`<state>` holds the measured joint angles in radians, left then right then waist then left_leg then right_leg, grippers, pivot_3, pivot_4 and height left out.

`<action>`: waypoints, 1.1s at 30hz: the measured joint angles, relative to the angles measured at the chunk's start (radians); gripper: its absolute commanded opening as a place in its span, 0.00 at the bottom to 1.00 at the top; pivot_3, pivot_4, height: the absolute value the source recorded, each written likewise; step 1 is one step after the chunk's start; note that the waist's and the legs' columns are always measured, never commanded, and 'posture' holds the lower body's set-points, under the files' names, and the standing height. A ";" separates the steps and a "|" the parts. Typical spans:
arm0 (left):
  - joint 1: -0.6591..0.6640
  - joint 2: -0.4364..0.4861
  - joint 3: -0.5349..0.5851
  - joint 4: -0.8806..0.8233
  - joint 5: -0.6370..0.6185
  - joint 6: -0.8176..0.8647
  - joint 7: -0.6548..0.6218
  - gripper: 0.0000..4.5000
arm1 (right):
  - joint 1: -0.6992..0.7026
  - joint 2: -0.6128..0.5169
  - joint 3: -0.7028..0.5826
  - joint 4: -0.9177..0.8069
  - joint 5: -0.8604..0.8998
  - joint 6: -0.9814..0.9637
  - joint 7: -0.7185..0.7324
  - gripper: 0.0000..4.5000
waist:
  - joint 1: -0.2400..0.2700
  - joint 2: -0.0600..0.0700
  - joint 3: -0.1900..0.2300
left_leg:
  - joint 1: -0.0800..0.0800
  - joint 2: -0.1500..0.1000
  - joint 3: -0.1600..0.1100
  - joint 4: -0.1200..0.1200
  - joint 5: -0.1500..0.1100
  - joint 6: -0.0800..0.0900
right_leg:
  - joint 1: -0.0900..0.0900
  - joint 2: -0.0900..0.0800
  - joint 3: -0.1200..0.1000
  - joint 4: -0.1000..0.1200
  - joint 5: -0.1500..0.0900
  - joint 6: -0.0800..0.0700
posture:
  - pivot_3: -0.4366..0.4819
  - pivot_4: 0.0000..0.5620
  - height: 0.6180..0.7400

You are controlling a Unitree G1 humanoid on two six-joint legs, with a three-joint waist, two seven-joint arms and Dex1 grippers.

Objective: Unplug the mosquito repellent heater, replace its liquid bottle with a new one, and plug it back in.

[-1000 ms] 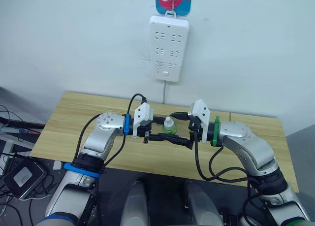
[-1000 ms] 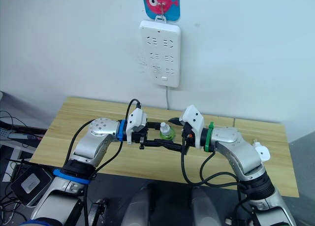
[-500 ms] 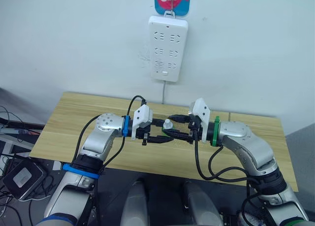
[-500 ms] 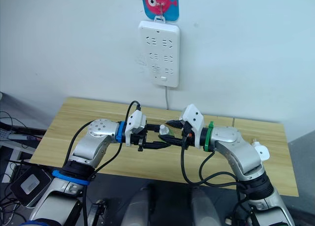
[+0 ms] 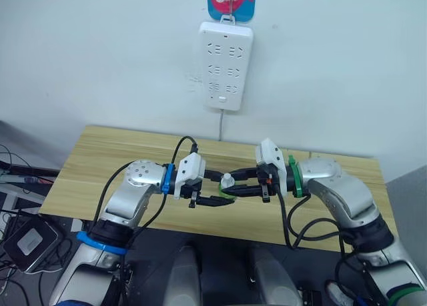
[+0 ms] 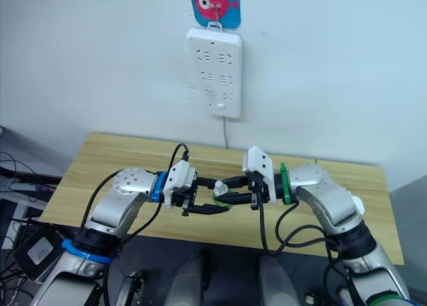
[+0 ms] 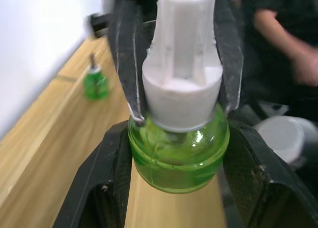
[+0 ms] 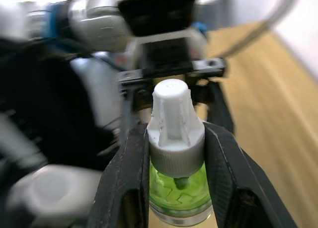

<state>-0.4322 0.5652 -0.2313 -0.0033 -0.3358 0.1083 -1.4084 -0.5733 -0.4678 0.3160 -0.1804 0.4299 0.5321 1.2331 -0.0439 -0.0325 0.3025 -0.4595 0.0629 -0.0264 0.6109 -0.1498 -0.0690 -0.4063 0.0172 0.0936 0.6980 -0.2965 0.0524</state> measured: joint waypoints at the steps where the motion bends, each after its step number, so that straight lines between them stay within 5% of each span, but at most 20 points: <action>1: 0.012 0.016 -0.006 -0.028 -0.004 0.003 -0.020 0.50 | -0.022 0.002 0.021 0.033 0.000 -0.028 0.063 0.25 | 0.002 0.000 0.000 | 0.000 0.000 0.000 0.000 0.000 0.000 | 0.000 0.000 0.000 0.000 0.000 0.000 | 0.56 0.41 1.00; 6: 0.059 0.061 -0.043 -0.118 -0.022 0.020 -0.069 0.50 | -0.091 0.018 0.104 0.147 -0.005 -0.111 0.280 0.25 | 0.016 0.000 -0.001 | 0.000 0.000 -0.001 0.000 0.000 0.000 | 0.000 0.000 -0.001 0.000 0.001 -0.001 | 0.57 0.42 1.00; 12: 0.070 0.066 -0.043 -0.106 -0.008 0.021 -0.052 0.50 | -0.156 -0.030 0.064 0.199 -0.002 -0.129 0.304 0.71 | 0.030 0.000 0.000 | 0.000 -0.001 0.000 0.003 0.000 0.000 | 0.001 -0.001 -0.001 0.000 0.001 -0.001 | 0.54 0.43 1.00; 16: 0.044 0.055 -0.034 -0.033 0.006 0.014 -0.017 0.50 | -0.101 -0.165 -0.018 0.181 0.012 -0.120 0.302 0.99 | 0.044 0.000 -0.001 | 0.000 -0.001 -0.001 0.003 0.000 0.000 | 0.001 -0.001 -0.001 0.000 0.001 -0.001 | 0.52 0.44 1.00; 23: 0.006 0.024 0.017 0.056 0.007 0.014 0.063 0.50 | 0.044 -0.171 -0.113 0.027 0.015 -0.055 0.094 0.99 | 0.020 0.000 -0.001 | 0.000 0.000 -0.001 0.002 0.000 0.000 | 0.000 0.000 -0.001 0.002 0.001 -0.001 | 0.50 0.45 1.00; 29: -0.015 -0.005 0.030 0.096 0.016 0.014 0.114 0.50 | 0.124 0.042 -0.097 -0.103 -0.044 0.004 -0.264 0.99 | 0.011 0.000 -0.001 | 0.000 0.000 -0.001 0.003 0.000 0.000 | 0.000 0.000 0.000 0.003 0.001 -0.001 | 0.49 0.46 1.00; 33: -0.033 -0.013 0.030 0.112 0.025 0.014 0.120 0.50 | 0.142 0.106 -0.062 -0.131 -0.067 0.023 -0.372 0.99 | 0.014 0.000 -0.001 | 0.000 -0.001 0.000 0.003 0.000 -0.001 | 0.000 -0.001 0.000 0.003 0.001 -0.001 | 0.48 0.46 1.00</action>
<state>-0.4647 0.5521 -0.2013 0.1083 -0.3113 0.1221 -1.2885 -0.4311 -0.3619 0.2545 -0.3116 0.3631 0.5547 0.8607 -0.0303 -0.0323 0.3019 -0.4597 0.0623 -0.0268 0.6139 -0.1494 -0.0695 -0.4060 0.0165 0.0934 0.7013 -0.2957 0.0511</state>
